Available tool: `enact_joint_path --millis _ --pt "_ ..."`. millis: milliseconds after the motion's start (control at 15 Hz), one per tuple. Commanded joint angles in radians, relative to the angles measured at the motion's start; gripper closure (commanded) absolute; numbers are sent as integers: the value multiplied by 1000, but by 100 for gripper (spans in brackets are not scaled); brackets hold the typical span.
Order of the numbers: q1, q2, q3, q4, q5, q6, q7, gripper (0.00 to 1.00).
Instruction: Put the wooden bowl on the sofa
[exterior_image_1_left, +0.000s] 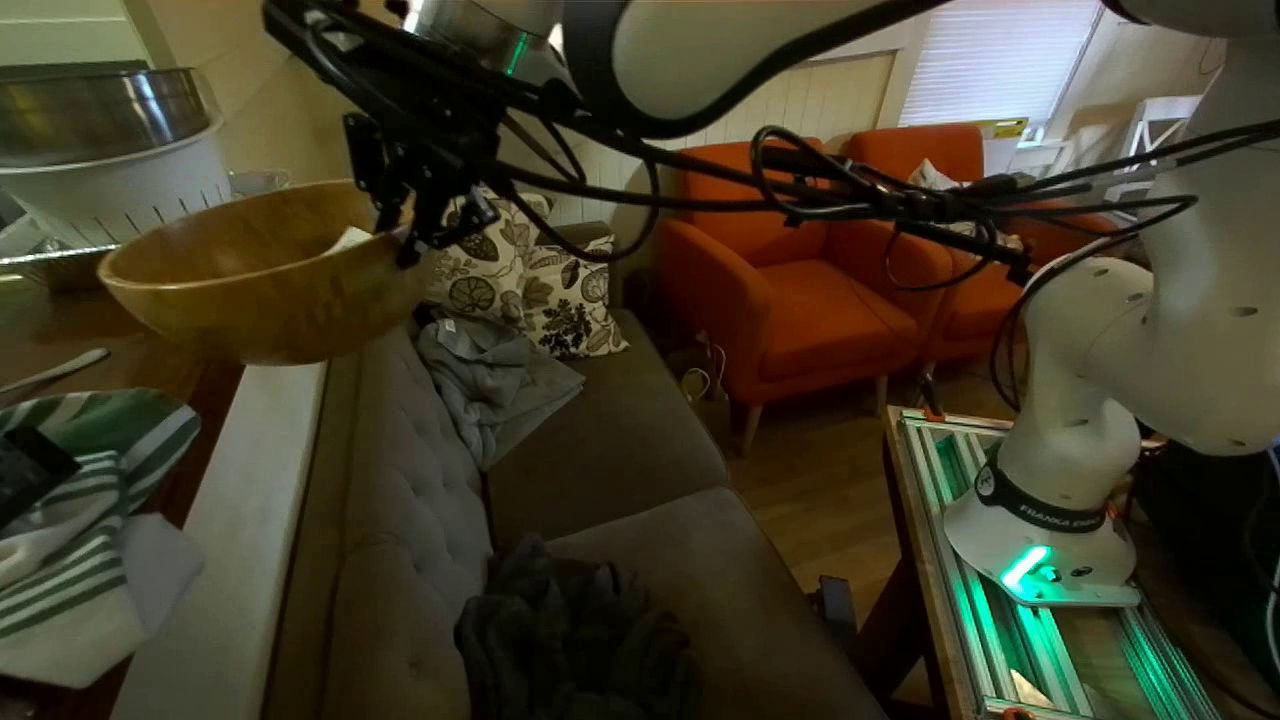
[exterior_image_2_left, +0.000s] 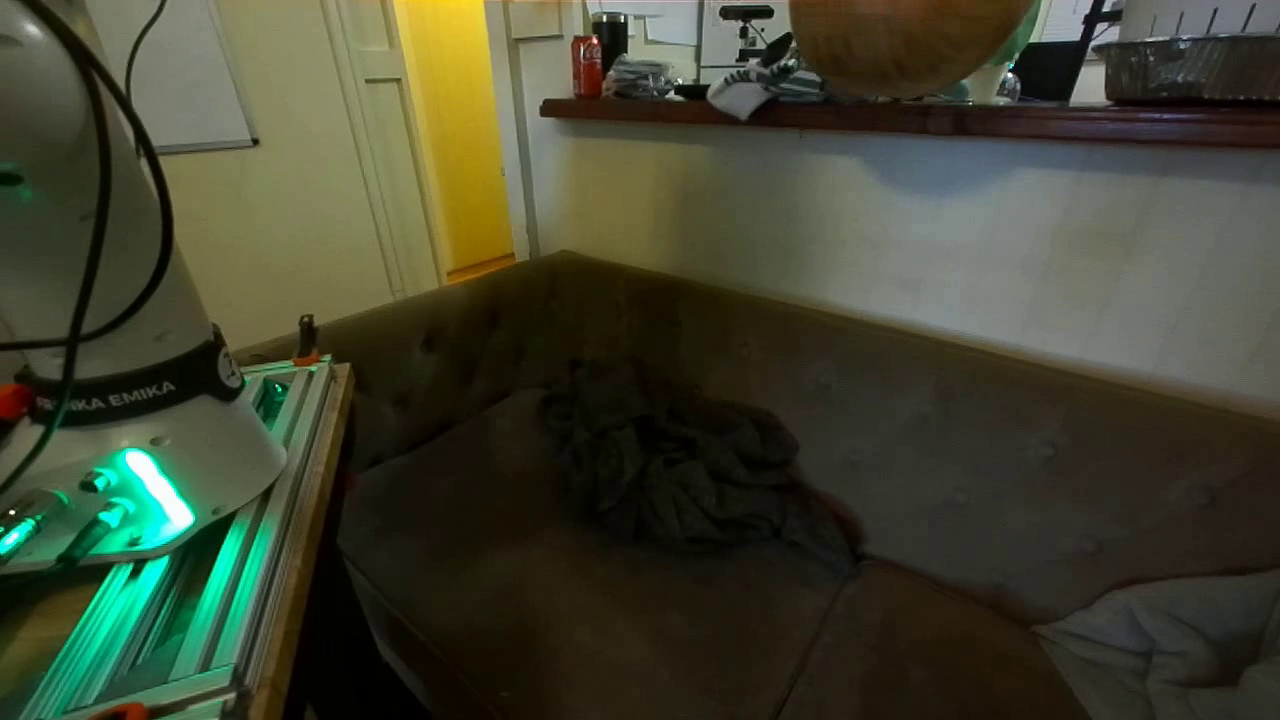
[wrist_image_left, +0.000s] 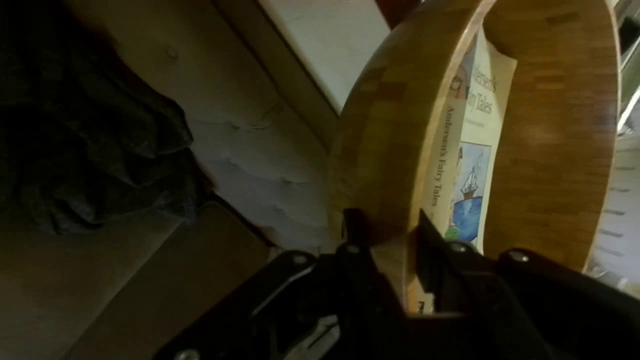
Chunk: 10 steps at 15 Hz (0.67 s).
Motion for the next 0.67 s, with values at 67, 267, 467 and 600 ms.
enact_joint_path --millis 67,267,467,600 --pt "-106 -246 114 -285 -151 -37 330 94" --pt "-171 -370 209 -438 -160 -127 532 94" --pt "-210 -509 293 -588 -118 -225 707 94" --pt "-384 -600 409 -653 -23 -278 668 94"
